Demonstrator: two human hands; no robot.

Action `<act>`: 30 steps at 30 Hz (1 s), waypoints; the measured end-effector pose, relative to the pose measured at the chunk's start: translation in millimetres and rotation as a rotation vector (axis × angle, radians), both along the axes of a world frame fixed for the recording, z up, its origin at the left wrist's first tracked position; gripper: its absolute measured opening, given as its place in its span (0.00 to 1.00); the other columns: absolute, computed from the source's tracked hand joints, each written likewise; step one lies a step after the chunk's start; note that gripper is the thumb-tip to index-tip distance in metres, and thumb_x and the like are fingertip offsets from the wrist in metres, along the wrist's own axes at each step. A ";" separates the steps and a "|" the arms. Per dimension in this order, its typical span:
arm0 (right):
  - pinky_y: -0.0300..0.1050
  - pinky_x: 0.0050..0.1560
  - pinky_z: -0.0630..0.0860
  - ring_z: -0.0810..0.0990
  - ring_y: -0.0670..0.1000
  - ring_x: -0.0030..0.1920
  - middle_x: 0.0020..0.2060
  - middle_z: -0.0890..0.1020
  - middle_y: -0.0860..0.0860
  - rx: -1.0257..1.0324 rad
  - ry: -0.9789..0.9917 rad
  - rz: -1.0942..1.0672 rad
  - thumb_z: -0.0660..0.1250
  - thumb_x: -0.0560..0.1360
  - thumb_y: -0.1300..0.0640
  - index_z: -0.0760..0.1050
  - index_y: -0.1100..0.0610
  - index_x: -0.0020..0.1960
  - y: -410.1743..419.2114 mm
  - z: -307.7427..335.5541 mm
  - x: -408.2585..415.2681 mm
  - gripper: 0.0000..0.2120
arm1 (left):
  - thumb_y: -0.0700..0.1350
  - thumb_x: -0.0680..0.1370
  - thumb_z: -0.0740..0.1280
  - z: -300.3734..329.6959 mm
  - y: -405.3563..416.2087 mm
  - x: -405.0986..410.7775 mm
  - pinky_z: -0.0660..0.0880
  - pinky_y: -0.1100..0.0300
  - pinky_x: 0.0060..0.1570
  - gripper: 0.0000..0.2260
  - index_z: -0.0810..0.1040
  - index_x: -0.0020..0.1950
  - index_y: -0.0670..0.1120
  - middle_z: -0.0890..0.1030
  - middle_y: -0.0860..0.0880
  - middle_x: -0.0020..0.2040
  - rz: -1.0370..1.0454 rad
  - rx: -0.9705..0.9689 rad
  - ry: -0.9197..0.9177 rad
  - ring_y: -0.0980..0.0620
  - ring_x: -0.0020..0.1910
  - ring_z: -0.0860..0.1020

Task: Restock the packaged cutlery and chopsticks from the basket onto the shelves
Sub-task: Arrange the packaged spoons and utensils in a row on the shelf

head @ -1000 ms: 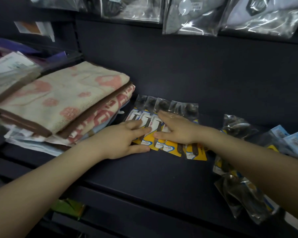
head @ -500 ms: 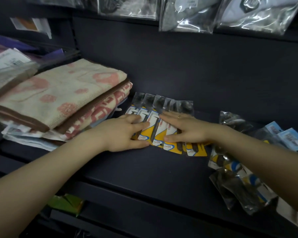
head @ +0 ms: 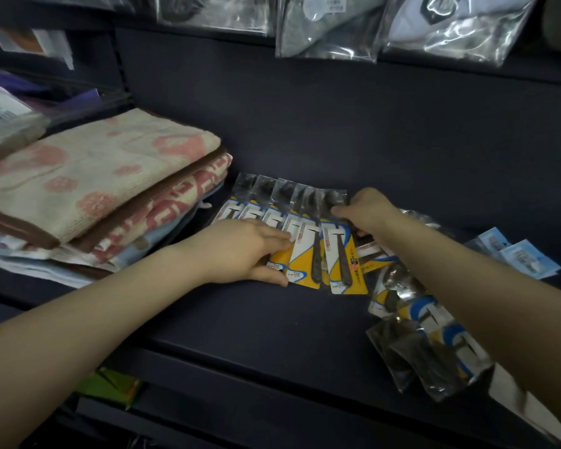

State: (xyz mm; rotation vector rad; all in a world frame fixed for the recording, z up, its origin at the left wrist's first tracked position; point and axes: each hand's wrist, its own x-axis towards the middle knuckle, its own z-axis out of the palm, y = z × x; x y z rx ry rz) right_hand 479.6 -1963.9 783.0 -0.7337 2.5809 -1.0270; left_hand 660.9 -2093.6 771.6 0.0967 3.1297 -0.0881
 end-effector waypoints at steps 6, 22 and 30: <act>0.35 0.18 0.62 0.65 0.48 0.26 0.28 0.69 0.53 -0.024 -0.223 -0.147 0.66 0.76 0.61 0.71 0.62 0.42 0.2 -1.5 -16.5 0.06 | 0.65 0.71 0.50 -4.6 5.4 0.9 0.76 0.54 0.51 0.30 0.73 0.65 0.51 0.78 0.48 0.61 -0.036 -0.037 0.118 0.43 0.54 0.79; 0.29 0.16 0.63 0.67 0.49 0.23 0.28 0.69 0.56 0.049 -0.241 -0.143 0.59 0.77 0.68 0.66 0.62 0.33 -1.3 4.6 -19.5 0.14 | 0.67 0.66 0.38 -13.6 12.3 -5.5 0.70 0.55 0.60 0.37 0.59 0.72 0.57 0.66 0.53 0.70 0.063 -0.076 0.086 0.46 0.63 0.70; 0.48 0.49 0.75 0.79 0.57 0.50 0.48 0.80 0.57 0.219 0.362 0.056 0.70 0.71 0.53 0.76 0.61 0.50 33.3 22.7 -10.3 0.13 | 0.73 0.62 0.43 -4.6 25.9 -7.5 0.62 0.55 0.68 0.43 0.62 0.71 0.51 0.65 0.52 0.71 0.071 -0.045 0.152 0.50 0.70 0.61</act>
